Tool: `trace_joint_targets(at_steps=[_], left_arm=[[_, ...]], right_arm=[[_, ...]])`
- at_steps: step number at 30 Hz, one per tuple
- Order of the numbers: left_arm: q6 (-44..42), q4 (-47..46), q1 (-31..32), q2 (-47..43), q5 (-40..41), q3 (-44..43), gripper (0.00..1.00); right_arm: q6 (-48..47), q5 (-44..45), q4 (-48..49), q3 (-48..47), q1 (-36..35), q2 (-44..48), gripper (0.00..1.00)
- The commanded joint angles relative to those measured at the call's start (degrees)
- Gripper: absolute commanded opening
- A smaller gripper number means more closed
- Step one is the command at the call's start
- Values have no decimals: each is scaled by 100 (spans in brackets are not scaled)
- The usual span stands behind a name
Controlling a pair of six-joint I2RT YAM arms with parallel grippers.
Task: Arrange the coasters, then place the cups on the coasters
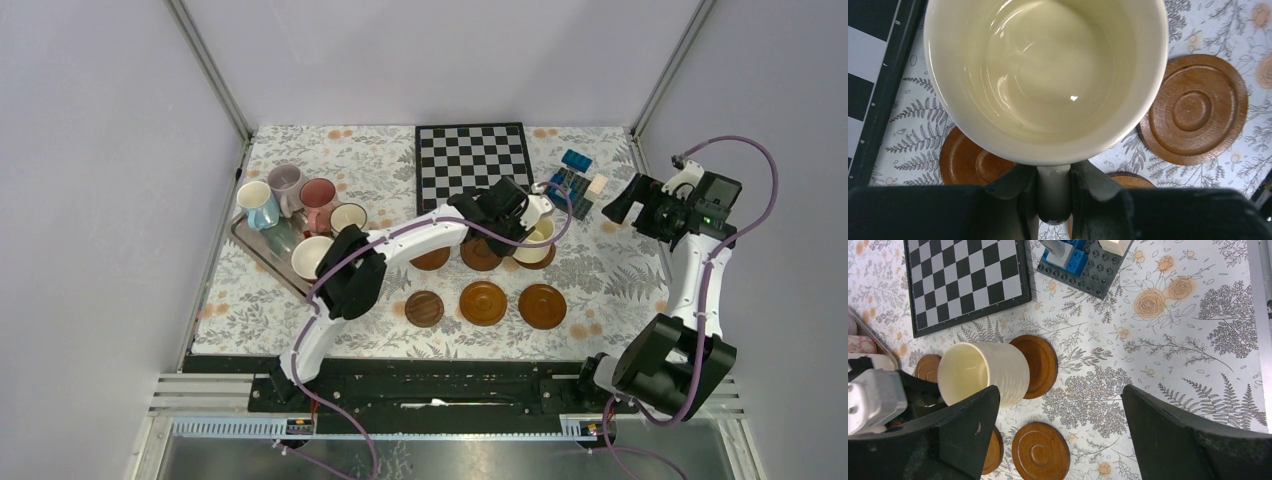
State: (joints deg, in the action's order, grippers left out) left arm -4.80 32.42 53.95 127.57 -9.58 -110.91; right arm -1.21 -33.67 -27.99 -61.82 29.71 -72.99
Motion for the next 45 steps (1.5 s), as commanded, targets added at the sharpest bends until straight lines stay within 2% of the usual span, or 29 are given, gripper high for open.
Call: trace_joint_targets(at_steps=[1, 14, 29, 37, 45], left_arm=[[40, -863, 1, 24, 38, -639, 0], [397, -1001, 37, 499, -83, -1029, 0], [462, -1021, 101, 678, -86, -878, 0], [465, -976, 122, 674, 7, -765, 15], [463, -1080, 138, 486, 296, -491, 15]], right_arm=[[-3, -135, 135, 145, 33, 213, 100], [32, -270, 220, 302, 34, 250, 100], [-10, -316, 232, 320, 34, 224, 100], [-19, -316, 235, 320, 27, 227, 100], [-20, -349, 239, 330, 32, 226, 100]])
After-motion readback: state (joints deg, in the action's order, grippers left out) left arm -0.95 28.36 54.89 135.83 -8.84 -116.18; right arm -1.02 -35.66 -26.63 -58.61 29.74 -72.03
